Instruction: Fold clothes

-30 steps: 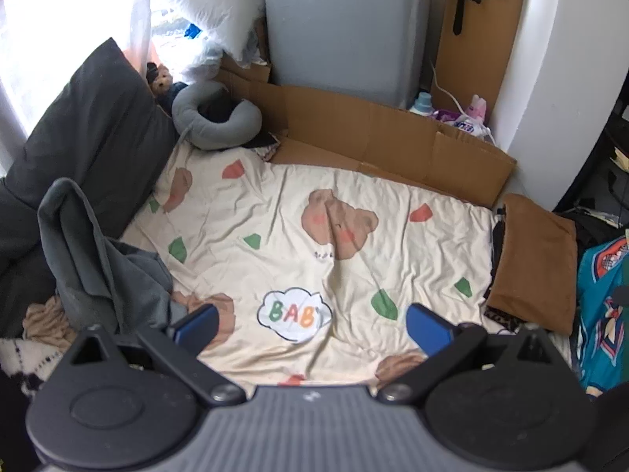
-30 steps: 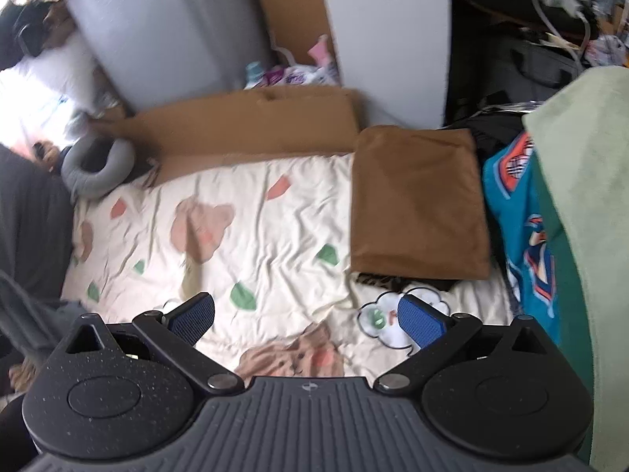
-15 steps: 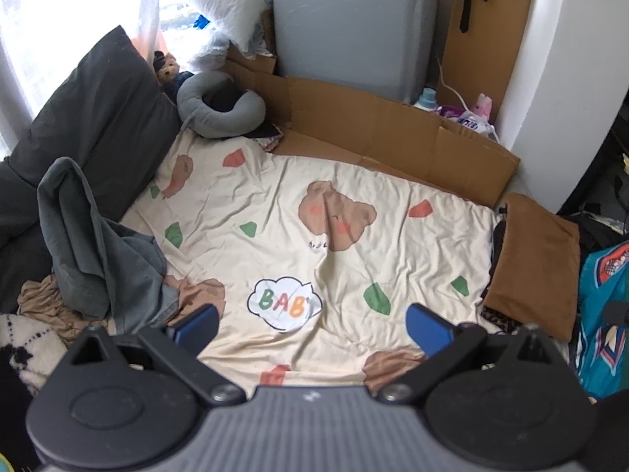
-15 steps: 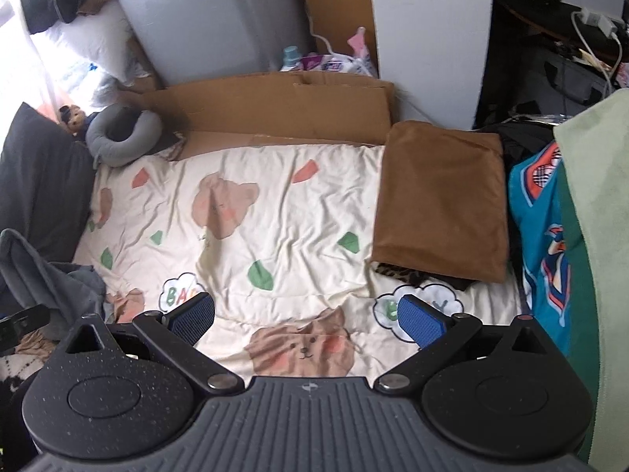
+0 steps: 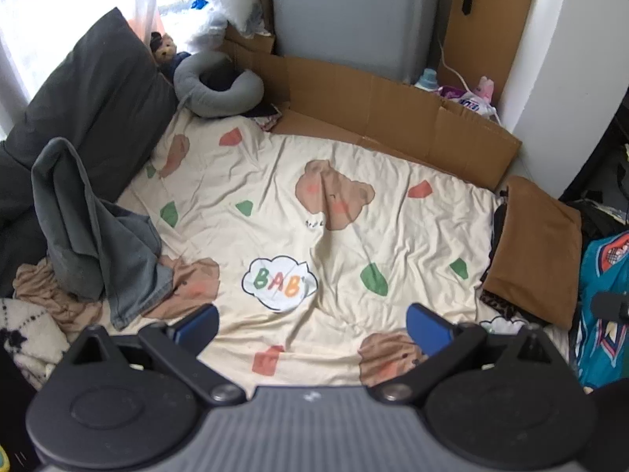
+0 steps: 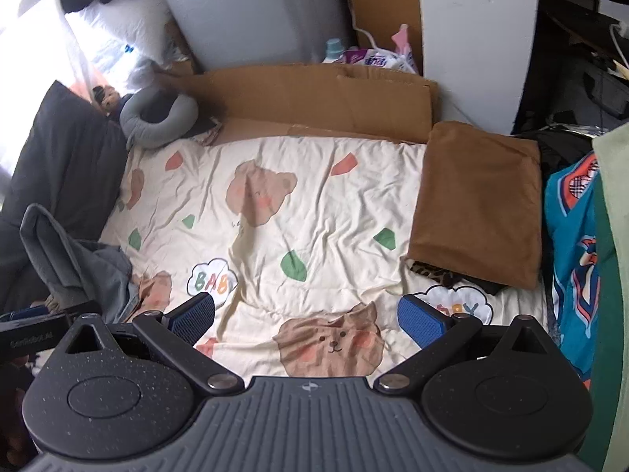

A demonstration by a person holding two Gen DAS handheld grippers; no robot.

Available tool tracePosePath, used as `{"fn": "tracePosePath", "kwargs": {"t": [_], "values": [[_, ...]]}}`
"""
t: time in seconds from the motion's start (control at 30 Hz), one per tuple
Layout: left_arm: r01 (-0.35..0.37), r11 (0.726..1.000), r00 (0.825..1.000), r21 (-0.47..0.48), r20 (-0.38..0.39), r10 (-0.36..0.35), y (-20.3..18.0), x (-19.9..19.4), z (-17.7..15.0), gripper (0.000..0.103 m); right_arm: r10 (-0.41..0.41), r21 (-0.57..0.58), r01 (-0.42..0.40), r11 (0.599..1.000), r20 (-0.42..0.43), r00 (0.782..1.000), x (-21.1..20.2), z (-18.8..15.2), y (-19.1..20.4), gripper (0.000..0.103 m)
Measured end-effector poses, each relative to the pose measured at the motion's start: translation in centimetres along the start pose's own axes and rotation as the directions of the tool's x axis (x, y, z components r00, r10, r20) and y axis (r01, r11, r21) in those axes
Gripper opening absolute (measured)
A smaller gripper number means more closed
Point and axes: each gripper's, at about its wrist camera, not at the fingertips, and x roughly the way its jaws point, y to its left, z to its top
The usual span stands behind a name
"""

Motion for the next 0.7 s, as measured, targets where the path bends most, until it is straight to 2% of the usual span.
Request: {"fn": "tracePosePath", "kwargs": {"t": [0.23,0.7], "values": [[-0.012,1.0,1.0,-0.026,-0.013,0.011,0.0,0.3,-0.2,0.102,-0.003,-0.071,0.002,0.997,-0.013,1.0,0.3,-0.1,1.1,0.102],[-0.055,0.998,0.998,0.003,-0.015,0.055,-0.5,0.4,-0.2,0.102,0.025,-0.077,-0.028,0.997,-0.04,0.999,0.8,0.1,1.5,0.102]]}}
